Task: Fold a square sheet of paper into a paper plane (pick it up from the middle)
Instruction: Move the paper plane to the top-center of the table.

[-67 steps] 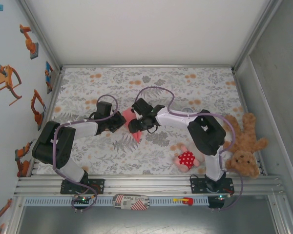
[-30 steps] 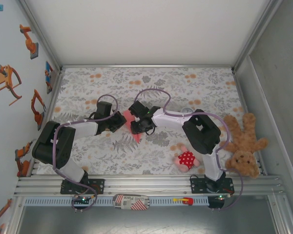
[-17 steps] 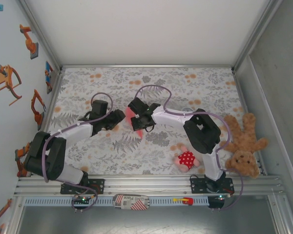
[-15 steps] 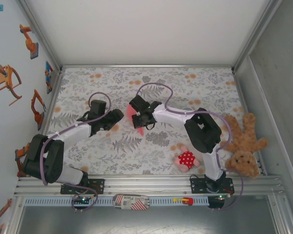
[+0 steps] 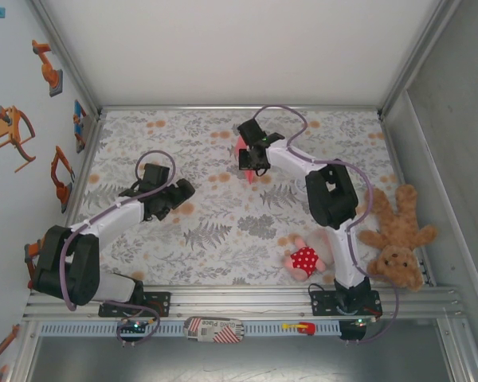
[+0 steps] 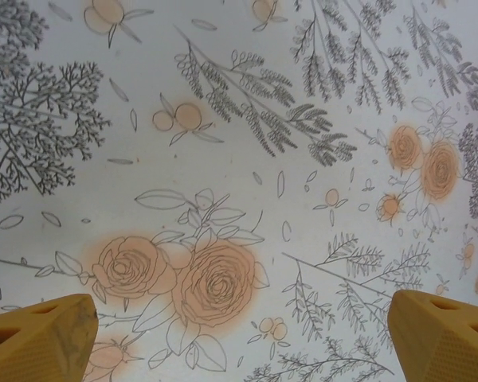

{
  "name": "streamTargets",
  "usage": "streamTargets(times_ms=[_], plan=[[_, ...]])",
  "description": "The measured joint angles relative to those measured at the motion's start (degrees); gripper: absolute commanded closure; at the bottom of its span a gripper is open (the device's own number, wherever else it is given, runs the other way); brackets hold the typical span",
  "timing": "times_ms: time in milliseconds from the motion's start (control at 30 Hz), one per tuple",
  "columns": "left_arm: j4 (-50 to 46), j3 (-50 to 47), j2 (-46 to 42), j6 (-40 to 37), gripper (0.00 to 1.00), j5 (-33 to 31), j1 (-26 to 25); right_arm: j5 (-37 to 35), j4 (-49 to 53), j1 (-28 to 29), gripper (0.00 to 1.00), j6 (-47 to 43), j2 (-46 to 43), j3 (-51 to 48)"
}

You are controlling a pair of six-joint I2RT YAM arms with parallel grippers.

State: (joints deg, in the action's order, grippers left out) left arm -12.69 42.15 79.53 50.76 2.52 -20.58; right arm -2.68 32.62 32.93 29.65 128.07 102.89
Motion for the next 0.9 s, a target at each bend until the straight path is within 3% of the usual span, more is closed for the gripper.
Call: streamTargets(times_ms=[367, 900], plan=[[-2.47, 4.09, 2.23, -0.44, 0.05, -0.20, 0.04, 0.00, 1.68, -2.05, 0.79, -3.17, 4.02, 3.76], [-4.76, 5.01, 2.84, -0.44, 0.05, -0.55, 0.04, -1.53, 3.89, -2.05, 0.72, -4.02, 7.26, 6.73]])
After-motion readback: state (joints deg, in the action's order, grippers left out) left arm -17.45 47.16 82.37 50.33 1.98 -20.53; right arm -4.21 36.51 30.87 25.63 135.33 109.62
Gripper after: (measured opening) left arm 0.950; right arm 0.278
